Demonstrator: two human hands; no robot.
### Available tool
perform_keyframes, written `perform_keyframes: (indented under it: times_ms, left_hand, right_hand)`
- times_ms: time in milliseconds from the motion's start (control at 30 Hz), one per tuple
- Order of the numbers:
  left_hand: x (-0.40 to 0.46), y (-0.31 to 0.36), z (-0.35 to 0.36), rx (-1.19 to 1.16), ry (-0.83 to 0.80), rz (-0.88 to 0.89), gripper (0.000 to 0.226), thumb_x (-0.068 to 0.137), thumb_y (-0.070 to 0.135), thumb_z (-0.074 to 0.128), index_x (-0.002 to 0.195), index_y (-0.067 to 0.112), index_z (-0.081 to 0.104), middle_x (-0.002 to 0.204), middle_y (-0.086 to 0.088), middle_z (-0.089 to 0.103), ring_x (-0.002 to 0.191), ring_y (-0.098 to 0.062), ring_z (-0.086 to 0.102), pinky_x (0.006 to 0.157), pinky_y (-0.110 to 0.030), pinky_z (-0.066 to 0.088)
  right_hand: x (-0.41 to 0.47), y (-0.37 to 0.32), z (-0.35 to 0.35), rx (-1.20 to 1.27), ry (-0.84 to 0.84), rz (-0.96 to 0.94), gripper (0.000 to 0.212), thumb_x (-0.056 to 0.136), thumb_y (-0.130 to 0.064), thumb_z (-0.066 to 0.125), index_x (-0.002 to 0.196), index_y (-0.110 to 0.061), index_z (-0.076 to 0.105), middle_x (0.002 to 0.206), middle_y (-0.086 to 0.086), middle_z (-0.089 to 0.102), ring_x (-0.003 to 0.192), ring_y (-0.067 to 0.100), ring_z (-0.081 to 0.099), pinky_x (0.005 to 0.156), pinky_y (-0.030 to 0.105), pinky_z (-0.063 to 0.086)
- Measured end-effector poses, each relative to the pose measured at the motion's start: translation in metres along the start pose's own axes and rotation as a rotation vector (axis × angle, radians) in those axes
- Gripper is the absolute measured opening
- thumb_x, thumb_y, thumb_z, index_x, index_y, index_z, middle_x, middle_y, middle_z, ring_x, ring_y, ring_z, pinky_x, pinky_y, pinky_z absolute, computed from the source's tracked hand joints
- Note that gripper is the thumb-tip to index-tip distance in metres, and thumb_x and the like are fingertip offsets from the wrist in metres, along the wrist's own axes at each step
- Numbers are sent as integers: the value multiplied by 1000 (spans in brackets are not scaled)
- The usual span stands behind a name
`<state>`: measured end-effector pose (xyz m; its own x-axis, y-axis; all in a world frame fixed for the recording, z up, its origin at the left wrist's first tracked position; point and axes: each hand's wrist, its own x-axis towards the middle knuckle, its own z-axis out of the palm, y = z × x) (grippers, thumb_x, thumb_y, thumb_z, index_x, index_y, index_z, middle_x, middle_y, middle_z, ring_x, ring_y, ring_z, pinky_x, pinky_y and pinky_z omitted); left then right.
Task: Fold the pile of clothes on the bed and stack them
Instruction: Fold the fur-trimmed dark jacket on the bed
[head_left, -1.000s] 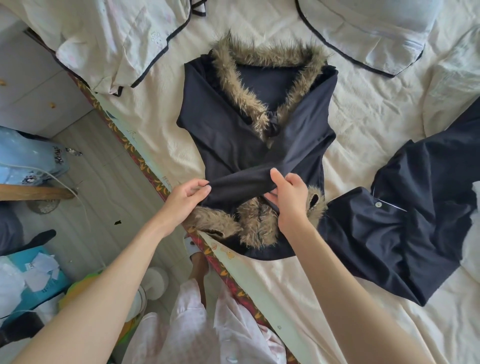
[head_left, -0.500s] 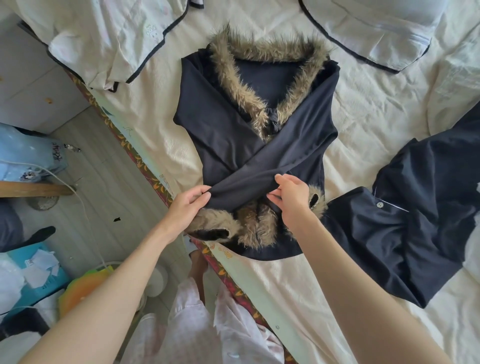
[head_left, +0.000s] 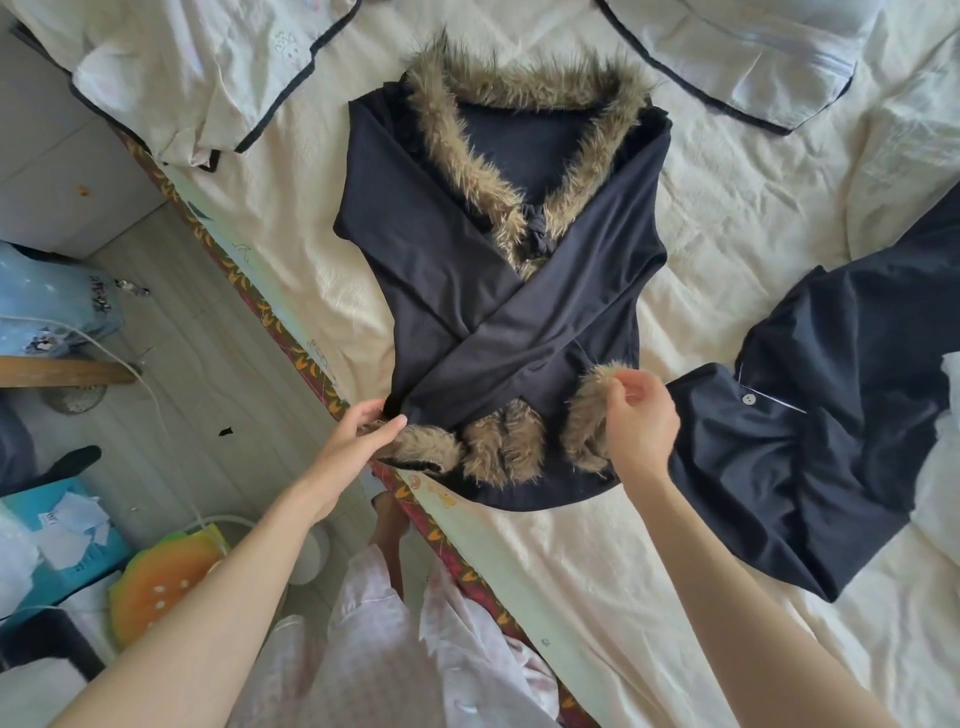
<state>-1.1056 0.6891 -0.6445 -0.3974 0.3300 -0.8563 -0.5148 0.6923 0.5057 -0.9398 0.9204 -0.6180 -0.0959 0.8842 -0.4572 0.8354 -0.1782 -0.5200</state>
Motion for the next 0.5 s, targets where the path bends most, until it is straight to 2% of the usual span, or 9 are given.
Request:
perform_keyframes:
  times_ms: [67, 133, 200, 267, 367, 433, 500]
  left_hand:
    - [-3, -5, 2, -175, -54, -76, 51, 91, 31, 57, 138, 31, 38, 131, 4, 45, 119, -13, 44, 110, -42, 30]
    - [-2, -10, 5, -305, -59, -132, 54, 93, 22, 53, 142, 31, 32, 130, 2, 45, 118, -12, 41, 111, -44, 22]
    - [-1, -12, 6, -337, -52, -165, 51, 93, 21, 51, 140, 31, 33, 128, 2, 47, 116, -11, 42, 110, -42, 20]
    - [1, -12, 6, -319, -44, -173, 42, 93, 23, 53, 132, 29, 39, 126, 2, 52, 110, -10, 48, 104, -38, 26]
    - [4, -11, 6, -194, -51, -160, 35, 91, 26, 58, 124, 22, 48, 124, -2, 58, 113, -15, 52, 103, -35, 34]
    - [5, -10, 6, -82, -55, -152, 34, 91, 27, 60, 122, 18, 51, 124, -4, 60, 112, -17, 54, 99, -32, 38]
    - [4, -11, 8, -22, -29, -139, 44, 90, 24, 61, 130, 11, 48, 126, -6, 59, 112, -18, 56, 96, -29, 41]
  right_hand:
    - [9, 11, -2, -64, -12, 24, 32, 90, -29, 60, 115, -9, 58, 115, 7, 57, 111, 25, 53, 92, 33, 41]
    - [17, 18, -3, -49, -96, 176, 51, 86, -40, 64, 123, -8, 52, 121, 8, 53, 112, 24, 51, 95, 37, 43]
    - [21, 24, -4, -2, -206, 317, 46, 85, -44, 64, 114, -11, 53, 110, 6, 57, 94, 20, 55, 77, 32, 47]
    - [21, 30, -5, 74, -305, 412, 42, 85, -45, 64, 107, -11, 53, 96, 0, 58, 76, 12, 53, 68, 29, 43]
    - [23, 34, -8, 123, -377, 451, 48, 78, -55, 68, 94, -12, 54, 81, -4, 54, 68, 9, 49, 61, 27, 40]
    - [23, 32, -8, 93, -411, 422, 52, 75, -58, 69, 99, -13, 57, 83, -2, 57, 72, 15, 53, 61, 27, 41]
    - [24, 29, -6, 24, -417, 370, 52, 77, -54, 69, 106, -12, 59, 99, 2, 62, 88, 21, 59, 73, 30, 46]
